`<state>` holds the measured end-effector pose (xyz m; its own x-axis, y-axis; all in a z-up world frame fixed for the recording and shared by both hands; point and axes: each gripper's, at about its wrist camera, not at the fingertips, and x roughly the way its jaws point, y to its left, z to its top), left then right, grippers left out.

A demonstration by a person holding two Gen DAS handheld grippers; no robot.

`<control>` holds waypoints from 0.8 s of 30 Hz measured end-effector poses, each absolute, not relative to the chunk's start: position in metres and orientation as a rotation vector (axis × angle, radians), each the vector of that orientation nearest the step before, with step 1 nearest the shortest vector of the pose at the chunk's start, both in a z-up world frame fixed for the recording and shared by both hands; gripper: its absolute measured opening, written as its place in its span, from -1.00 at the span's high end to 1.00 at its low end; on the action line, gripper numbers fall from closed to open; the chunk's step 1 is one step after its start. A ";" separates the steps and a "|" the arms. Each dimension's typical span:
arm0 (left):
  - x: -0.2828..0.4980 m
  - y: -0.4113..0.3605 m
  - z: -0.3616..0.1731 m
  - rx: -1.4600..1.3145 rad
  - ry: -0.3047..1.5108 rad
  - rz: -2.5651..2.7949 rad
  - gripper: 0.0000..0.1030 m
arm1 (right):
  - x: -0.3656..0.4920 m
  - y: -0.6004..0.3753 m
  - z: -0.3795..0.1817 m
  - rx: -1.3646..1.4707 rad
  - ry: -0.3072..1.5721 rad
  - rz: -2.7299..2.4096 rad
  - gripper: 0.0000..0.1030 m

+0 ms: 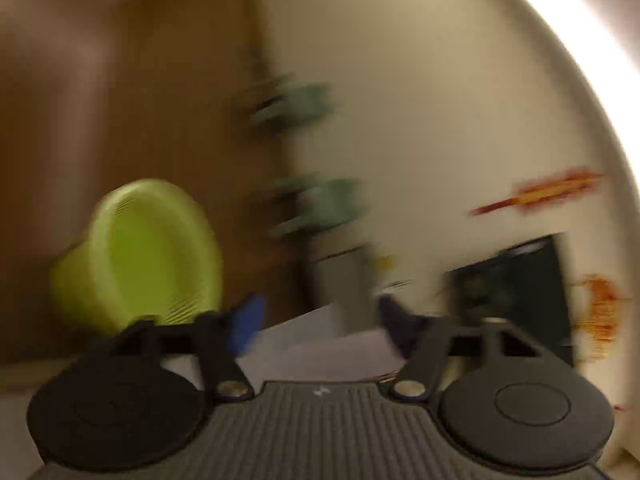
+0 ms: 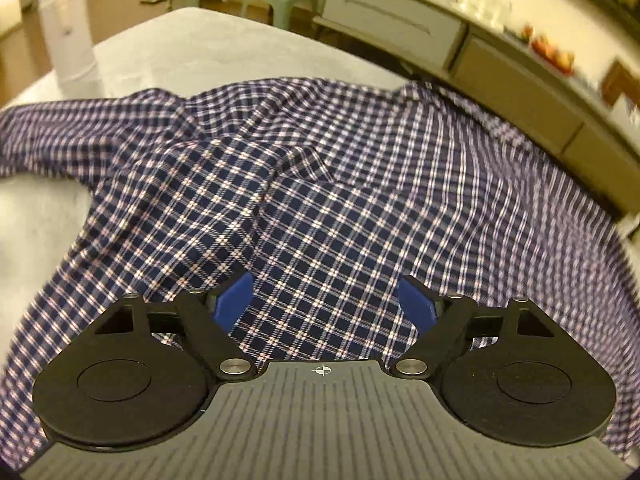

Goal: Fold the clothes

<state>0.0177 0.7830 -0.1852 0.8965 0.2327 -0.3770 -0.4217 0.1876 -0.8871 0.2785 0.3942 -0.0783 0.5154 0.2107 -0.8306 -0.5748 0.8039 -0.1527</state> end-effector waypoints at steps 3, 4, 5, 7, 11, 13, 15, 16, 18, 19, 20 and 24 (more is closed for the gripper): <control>0.046 0.772 -0.182 -1.236 0.320 0.447 -0.74 | 0.267 0.407 -0.053 -0.417 0.816 0.446 -0.29; 0.058 0.767 -0.178 -1.183 0.386 0.430 -0.76 | 0.260 0.415 -0.043 -0.393 0.785 0.471 -0.29; 0.070 0.758 -0.173 -1.092 0.464 0.406 -0.76 | 0.251 0.426 -0.034 -0.368 0.770 0.520 -0.32; 0.084 0.739 -0.154 -0.868 0.626 0.332 -0.77 | 0.226 0.453 -0.022 -0.358 0.734 0.633 -0.43; 0.082 0.683 -0.138 -0.508 0.782 0.318 -0.77 | 0.186 0.506 -0.023 -0.437 0.656 0.781 -0.65; 0.082 0.666 -0.145 -0.416 0.849 0.310 -0.77 | 0.187 0.519 -0.030 -0.483 0.617 0.739 -0.63; 0.087 0.648 -0.155 -0.342 0.929 0.297 -0.76 | 0.213 0.516 -0.040 -0.455 0.645 0.656 -0.38; 0.083 0.642 -0.155 -0.309 0.951 0.284 -0.76 | 0.232 0.512 -0.045 -0.415 0.671 0.620 -0.27; 0.079 0.633 -0.159 -0.248 0.984 0.272 -0.75 | 0.271 0.504 -0.056 -0.337 0.727 0.552 0.20; 0.081 0.630 -0.162 -0.219 0.993 0.286 -0.64 | 0.290 0.501 -0.059 -0.303 0.757 0.531 0.22; 0.083 0.627 -0.162 -0.198 0.992 0.295 -0.60 | 0.304 0.502 -0.062 -0.279 0.779 0.527 0.22; 0.089 0.615 -0.159 -0.119 0.973 0.286 -0.26 | 0.341 0.518 -0.079 -0.303 0.843 0.557 0.22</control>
